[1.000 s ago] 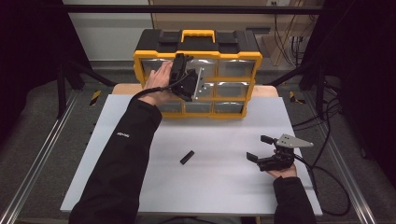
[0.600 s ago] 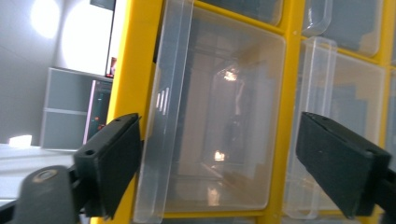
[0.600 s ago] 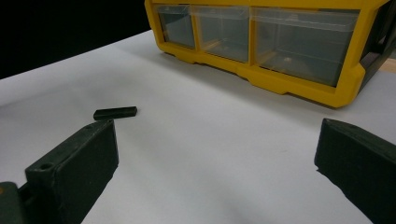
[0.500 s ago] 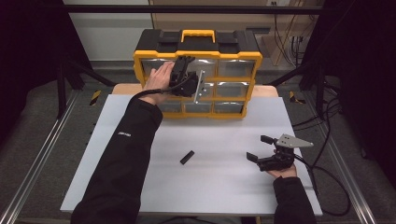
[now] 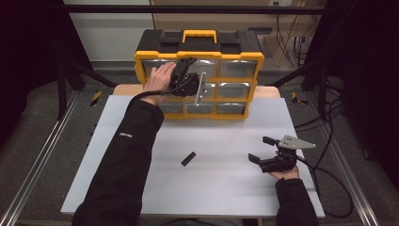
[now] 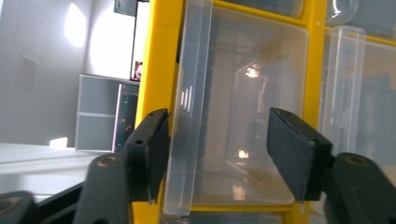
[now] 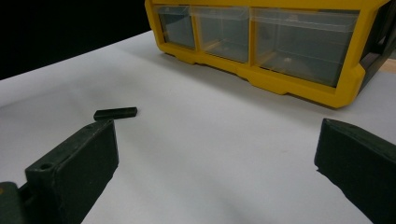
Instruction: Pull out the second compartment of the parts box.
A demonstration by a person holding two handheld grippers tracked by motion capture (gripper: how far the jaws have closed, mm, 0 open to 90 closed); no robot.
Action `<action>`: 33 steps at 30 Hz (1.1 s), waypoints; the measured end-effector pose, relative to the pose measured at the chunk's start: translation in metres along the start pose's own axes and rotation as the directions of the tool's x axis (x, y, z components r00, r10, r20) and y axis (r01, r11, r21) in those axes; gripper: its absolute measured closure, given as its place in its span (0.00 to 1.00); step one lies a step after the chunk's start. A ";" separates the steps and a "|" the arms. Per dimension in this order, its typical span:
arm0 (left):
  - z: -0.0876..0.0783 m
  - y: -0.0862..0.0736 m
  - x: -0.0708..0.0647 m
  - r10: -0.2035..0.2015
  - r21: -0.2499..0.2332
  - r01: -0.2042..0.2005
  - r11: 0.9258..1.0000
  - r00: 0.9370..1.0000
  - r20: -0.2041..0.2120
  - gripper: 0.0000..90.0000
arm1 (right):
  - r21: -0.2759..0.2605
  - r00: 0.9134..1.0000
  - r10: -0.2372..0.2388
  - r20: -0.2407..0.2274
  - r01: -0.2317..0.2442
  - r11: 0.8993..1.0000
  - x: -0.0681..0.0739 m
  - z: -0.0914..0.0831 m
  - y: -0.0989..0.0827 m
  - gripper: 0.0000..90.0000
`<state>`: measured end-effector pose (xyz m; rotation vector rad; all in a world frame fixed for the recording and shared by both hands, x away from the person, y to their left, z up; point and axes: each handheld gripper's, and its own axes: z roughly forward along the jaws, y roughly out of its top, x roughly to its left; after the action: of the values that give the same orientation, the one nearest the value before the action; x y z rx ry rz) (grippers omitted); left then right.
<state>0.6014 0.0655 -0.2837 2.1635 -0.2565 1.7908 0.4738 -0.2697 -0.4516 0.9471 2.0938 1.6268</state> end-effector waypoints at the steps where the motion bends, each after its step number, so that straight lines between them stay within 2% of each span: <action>1: 0.000 0.000 0.000 0.005 -0.001 -0.005 1.000 1.000 -0.007 0.48 | 0.000 1.000 0.000 0.000 0.000 1.000 0.000 0.000 0.000 0.00; 12: 0.000 0.000 -0.002 0.042 0.008 -0.041 0.999 0.997 -0.071 0.65 | 0.000 1.000 0.001 0.001 -0.001 1.000 0.000 0.000 0.000 0.00; 16: 0.000 0.001 -0.003 0.049 0.012 -0.048 0.999 0.994 -0.098 0.74 | 0.000 1.000 0.000 0.001 0.000 1.000 0.000 0.000 0.000 0.00; 24: -0.001 0.000 -0.003 0.070 0.009 -0.070 0.998 0.988 -0.136 0.84 | 0.001 1.000 0.000 0.001 0.000 1.000 0.000 0.000 0.000 0.00; 33: -0.002 0.000 -0.005 0.095 0.012 -0.094 0.995 0.984 -0.150 0.85 | 0.001 1.000 -0.002 0.000 0.002 1.000 0.000 0.000 0.000 0.00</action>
<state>0.5987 0.0656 -0.2883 2.0376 -0.3239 1.9981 0.4740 -0.2698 -0.4517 0.9459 2.0948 1.6248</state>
